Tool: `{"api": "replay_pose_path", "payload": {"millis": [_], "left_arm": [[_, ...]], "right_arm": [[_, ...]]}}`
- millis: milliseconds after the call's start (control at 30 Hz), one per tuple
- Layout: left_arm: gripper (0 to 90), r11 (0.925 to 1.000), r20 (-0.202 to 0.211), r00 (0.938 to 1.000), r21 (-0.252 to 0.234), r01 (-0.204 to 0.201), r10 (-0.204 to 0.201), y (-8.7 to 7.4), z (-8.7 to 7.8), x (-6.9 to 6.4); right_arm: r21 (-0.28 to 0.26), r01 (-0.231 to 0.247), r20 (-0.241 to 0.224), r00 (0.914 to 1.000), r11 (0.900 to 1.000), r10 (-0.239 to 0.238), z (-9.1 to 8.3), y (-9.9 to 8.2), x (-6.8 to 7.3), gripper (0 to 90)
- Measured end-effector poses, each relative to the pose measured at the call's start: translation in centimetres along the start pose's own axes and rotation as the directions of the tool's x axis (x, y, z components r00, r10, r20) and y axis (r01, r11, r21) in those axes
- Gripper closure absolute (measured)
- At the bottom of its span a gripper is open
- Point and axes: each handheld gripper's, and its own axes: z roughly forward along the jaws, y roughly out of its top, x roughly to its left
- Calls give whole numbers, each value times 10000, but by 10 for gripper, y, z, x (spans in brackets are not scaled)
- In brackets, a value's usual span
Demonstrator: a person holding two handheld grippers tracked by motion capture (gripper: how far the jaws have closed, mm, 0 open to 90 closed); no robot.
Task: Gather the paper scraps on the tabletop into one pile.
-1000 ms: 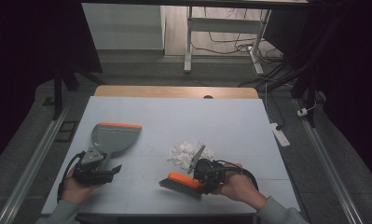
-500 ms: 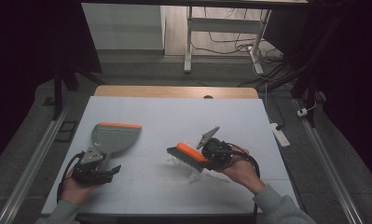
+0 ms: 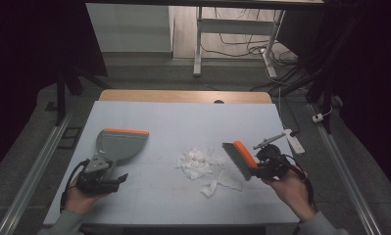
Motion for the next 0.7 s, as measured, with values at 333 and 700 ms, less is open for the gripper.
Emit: {"api": "replay_pose_path", "payload": {"millis": [333,700], "left_arm": [[266,9997,176,9996,-96,-208,210,4,2,-3],[266,9999,99,9998,30,-159,159,3,4,-4]], "right_arm": [[1050,-650,-353,9970,9923,691,24,-7,11,707],[-280,81,-1280,9917,9996,-116,48,44,32,707]]}}
